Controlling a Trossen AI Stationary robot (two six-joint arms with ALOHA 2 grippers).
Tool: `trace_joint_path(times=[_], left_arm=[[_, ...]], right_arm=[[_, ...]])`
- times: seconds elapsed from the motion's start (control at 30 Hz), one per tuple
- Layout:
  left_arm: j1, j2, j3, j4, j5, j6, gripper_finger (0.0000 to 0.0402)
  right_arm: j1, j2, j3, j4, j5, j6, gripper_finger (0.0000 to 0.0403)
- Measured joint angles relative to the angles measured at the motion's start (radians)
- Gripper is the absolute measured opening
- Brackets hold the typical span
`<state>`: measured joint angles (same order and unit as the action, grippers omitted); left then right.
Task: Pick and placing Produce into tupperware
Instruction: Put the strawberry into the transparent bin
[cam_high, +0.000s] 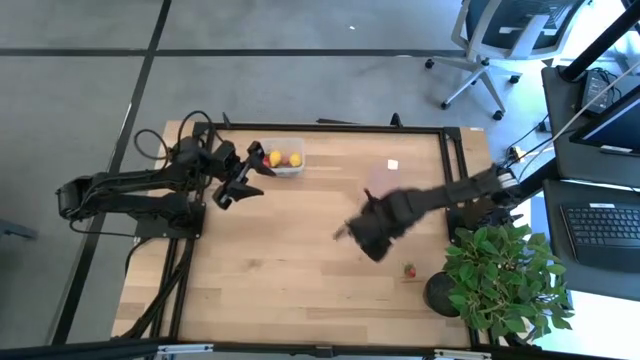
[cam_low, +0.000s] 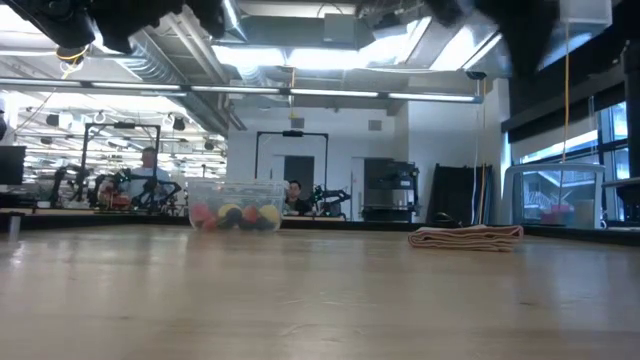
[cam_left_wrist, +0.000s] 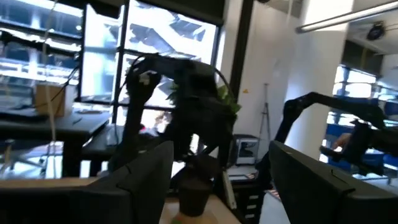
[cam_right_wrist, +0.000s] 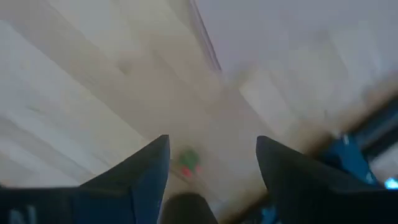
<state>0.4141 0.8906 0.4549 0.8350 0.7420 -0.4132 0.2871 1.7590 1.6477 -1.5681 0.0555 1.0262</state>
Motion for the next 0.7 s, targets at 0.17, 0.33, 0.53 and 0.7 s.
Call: trace_joint_path(times=[0.17, 0.33, 0.53, 0.7], left_arm=[[0.000, 0.000, 0.000, -0.020, -0.070, 0.017, 0.0254], [0.000, 0.000, 0.000, -0.020, -0.108, 0.015, 0.0254], [-0.001, 0.000, 0.000, -0.040, -0.110, -0.003, 0.0254], [-0.003, 0.000, 0.000, -0.045, -0.123, -0.003, 0.0254]], right_arm=[[0.118, -0.013, -0.180, 0.045, -0.040, 0.109, 0.0242], [0.198, -0.014, -0.314, 0.178, -0.129, 0.165, 0.0242], [0.263, -0.014, -0.444, 0.348, -0.189, 0.280, 0.0242], [0.282, -0.014, -0.476, 0.395, -0.186, 0.328, 0.0242]])
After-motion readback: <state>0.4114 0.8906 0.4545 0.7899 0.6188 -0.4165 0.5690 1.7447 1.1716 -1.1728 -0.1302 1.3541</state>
